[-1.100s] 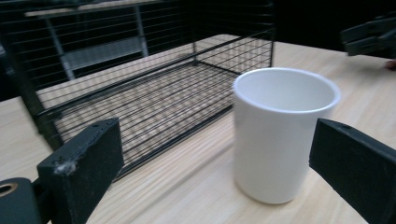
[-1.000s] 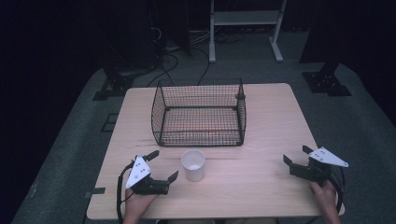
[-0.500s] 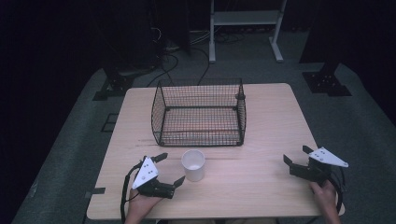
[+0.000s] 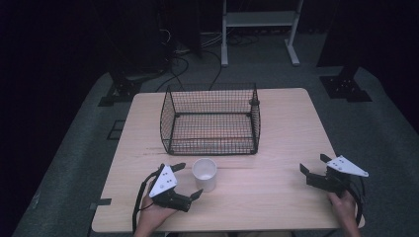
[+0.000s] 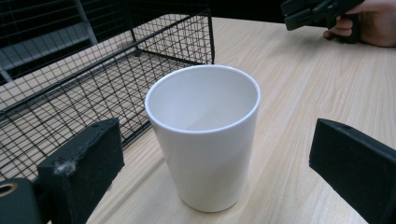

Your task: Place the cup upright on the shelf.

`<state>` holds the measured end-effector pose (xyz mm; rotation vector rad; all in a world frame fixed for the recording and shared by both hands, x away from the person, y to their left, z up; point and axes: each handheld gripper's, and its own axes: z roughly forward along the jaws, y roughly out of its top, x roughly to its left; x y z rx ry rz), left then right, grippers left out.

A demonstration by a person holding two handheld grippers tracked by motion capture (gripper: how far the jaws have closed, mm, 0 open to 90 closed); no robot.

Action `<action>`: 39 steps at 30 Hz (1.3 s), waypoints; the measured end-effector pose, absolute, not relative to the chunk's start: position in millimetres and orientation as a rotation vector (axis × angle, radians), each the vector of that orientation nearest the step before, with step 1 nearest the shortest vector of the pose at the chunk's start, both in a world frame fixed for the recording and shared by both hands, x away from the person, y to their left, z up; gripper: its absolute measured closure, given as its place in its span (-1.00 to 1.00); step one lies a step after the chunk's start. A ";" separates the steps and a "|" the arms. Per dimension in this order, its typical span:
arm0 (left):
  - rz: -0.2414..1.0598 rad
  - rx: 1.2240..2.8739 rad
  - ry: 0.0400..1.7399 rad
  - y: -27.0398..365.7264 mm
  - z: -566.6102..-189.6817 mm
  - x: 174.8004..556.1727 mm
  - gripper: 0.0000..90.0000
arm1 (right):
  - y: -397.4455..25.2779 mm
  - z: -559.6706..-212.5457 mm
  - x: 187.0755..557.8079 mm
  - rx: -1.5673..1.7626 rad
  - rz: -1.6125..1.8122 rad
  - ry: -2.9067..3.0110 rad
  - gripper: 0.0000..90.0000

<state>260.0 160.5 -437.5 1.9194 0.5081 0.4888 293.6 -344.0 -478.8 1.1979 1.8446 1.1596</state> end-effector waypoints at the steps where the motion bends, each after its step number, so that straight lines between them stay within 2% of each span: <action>1: 0.489 1.919 0.508 160.5 -437.5 260.0 -0.95 | -344.0 -478.8 293.6 1.198 1.160 1.845 -0.71; 13: 0.446 2.021 0.516 148.4 -434.7 275.3 -0.95 | -343.6 -478.9 293.7 1.194 1.158 1.848 -0.71; 39: 0.386 2.113 0.524 132.1 -440.6 293.4 -0.95 | -343.2 -478.9 293.7 1.190 1.156 1.852 -0.71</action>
